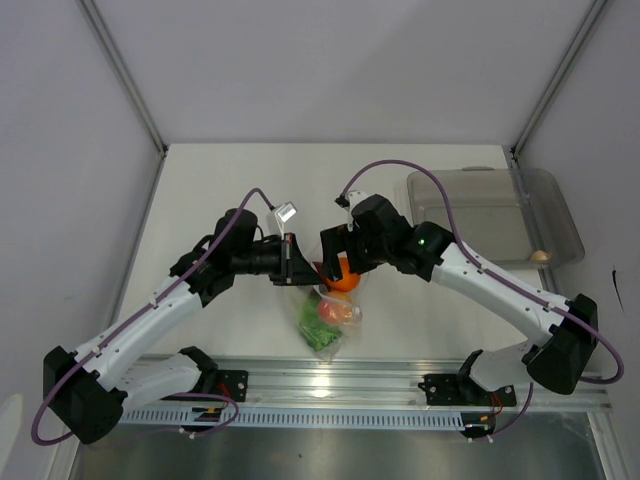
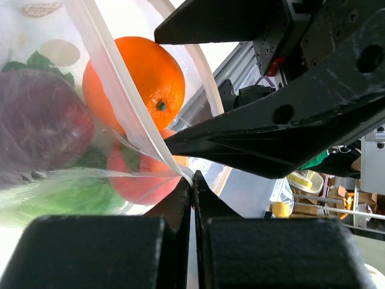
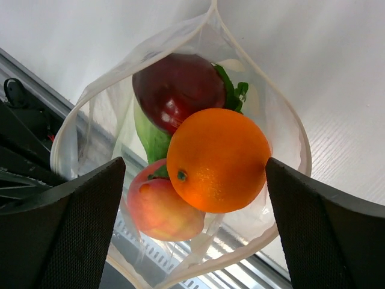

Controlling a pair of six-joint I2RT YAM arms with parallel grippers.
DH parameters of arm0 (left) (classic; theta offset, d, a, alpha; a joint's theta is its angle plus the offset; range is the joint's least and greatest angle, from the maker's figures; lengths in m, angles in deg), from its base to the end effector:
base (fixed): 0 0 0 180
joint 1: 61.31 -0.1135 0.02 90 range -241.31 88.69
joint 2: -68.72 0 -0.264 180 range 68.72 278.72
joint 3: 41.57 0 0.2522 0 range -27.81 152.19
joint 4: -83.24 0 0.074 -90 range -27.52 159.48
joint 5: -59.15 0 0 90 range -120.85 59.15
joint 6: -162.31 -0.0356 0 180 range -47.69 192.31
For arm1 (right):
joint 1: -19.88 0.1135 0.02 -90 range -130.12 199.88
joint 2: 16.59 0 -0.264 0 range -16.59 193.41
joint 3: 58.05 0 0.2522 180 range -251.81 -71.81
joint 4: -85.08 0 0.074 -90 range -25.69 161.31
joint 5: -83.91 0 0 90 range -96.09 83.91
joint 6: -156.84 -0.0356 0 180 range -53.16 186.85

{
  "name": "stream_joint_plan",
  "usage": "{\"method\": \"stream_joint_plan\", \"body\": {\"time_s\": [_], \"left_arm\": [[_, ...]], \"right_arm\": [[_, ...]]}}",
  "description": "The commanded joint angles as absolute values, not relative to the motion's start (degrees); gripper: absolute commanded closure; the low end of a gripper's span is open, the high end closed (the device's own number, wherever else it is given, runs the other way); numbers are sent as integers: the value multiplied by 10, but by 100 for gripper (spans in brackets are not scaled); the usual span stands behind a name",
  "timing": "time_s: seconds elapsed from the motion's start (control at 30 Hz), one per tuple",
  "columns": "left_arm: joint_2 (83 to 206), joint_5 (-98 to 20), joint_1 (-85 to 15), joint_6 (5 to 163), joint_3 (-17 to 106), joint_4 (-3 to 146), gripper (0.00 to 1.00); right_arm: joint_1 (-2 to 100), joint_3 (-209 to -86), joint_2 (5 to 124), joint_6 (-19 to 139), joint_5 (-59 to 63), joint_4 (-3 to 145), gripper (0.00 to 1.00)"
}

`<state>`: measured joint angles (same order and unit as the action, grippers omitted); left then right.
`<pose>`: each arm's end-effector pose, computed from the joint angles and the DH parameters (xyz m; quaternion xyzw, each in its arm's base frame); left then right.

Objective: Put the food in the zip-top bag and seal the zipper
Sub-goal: Place the fake fruit in the zipper food storage bag, then pick up the fake fruit from the bin.

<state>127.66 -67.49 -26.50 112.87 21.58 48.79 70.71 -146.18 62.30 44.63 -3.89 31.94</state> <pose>0.1717 -0.1453 0.3065 0.1151 0.8299 -0.5048 0.2077 0.1865 0.2311 0.3371 -0.2347 0.8896 0.2472 0.3041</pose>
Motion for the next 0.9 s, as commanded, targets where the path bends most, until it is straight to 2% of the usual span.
{"method": "stream_joint_plan", "body": {"time_s": [0.0, 0.37, 0.5, 0.67, 0.87], "left_arm": [[1267, -686, -268, 1138, 233, 498, 99], [1265, -686, -268, 1138, 231, 500, 100], [1267, -688, -268, 1140, 230, 503, 99], [1264, -688, -269, 1138, 227, 502, 99], [1258, -688, -269, 1138, 223, 502, 99]], "right_arm": [[709, -1480, 625, 445, -56, 328, 1], [688, -1497, 559, 452, -163, 270, 0], [633, -1481, 518, 445, -171, 264, 1], [506, -1454, 481, 429, -144, 264, 1], [370, -1406, 493, 416, -127, 276, 1]]}}
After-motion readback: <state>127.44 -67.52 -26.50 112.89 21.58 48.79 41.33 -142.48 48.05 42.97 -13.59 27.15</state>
